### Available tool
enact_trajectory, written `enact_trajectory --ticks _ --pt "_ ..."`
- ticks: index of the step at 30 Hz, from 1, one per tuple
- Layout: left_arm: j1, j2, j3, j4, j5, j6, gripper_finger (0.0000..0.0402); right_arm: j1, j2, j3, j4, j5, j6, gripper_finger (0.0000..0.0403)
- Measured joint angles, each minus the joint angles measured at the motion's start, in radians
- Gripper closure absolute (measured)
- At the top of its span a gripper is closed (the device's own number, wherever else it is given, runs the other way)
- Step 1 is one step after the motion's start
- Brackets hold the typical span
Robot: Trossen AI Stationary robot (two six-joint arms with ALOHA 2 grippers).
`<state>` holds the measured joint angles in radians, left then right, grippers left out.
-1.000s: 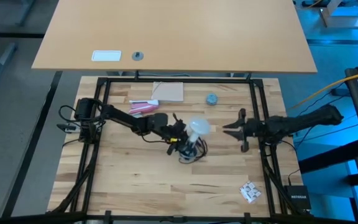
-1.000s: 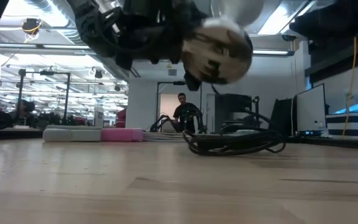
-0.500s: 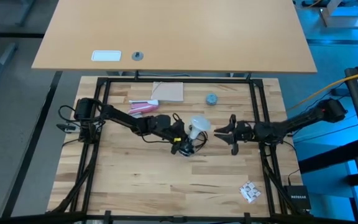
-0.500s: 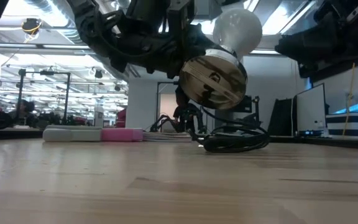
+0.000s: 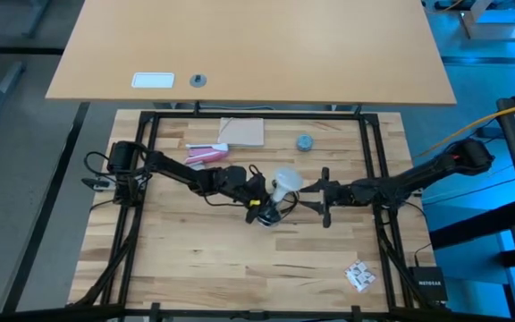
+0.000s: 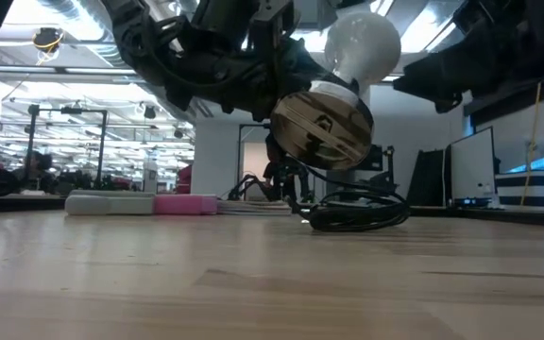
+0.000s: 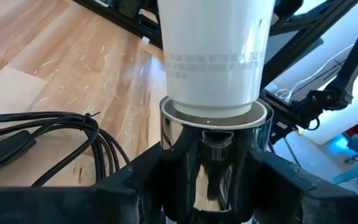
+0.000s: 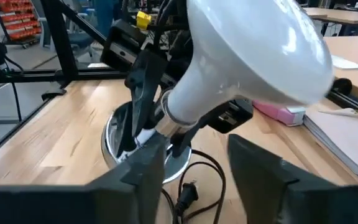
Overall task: Screw lightbulb
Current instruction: Remove the white lightbulb from the desk lamp
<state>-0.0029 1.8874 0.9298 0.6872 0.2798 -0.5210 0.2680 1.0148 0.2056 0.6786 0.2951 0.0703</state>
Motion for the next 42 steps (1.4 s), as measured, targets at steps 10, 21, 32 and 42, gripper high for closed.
enact_trajectory --ticks 10,21,32,42 --pt "-0.023 0.000 0.000 -0.004 -0.035 0.030 0.0219 0.000 0.206 0.129 0.001 0.018 0.134 0.0133" --pt "-0.075 0.000 -0.001 -0.003 -0.236 0.219 0.0219 -0.002 0.301 0.234 0.042 0.057 0.239 0.0166" --pt "-0.131 0.000 -0.001 0.038 -0.494 0.262 0.0225 -0.002 0.306 0.287 0.036 0.093 0.237 0.0174" --pt "-0.143 0.000 -0.001 0.098 -0.571 0.267 0.0227 -0.001 0.387 0.353 0.035 0.143 0.228 0.0174"
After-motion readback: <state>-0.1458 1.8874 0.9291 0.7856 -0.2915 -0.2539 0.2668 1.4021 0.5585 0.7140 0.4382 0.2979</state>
